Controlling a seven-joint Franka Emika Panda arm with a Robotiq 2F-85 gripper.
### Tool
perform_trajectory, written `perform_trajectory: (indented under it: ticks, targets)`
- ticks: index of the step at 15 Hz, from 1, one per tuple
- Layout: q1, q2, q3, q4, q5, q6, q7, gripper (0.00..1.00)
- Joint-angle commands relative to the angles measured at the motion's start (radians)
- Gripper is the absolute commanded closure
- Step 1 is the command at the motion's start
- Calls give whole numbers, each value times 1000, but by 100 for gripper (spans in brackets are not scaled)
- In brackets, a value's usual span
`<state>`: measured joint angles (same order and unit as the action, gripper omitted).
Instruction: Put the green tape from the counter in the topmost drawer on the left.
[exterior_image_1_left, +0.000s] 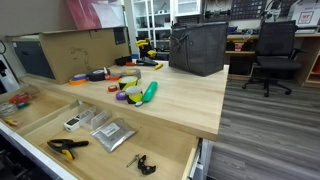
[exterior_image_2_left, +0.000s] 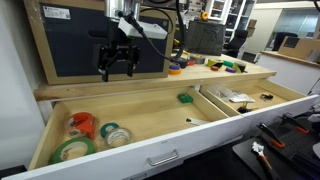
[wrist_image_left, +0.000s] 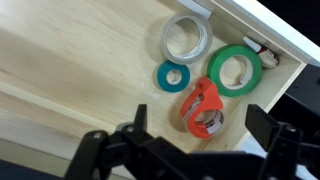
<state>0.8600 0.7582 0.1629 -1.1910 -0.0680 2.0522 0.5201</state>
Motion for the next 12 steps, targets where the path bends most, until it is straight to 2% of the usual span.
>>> perform_trajectory:
  ticks: [1, 7, 12]
  targets:
    - [-24, -184, -6, -240, 17, 36, 77, 0]
    - [-44, -389, -10, -504, 17, 70, 210, 0]
    - [-110, -553, 9, -736, 8, 101, 313, 0]
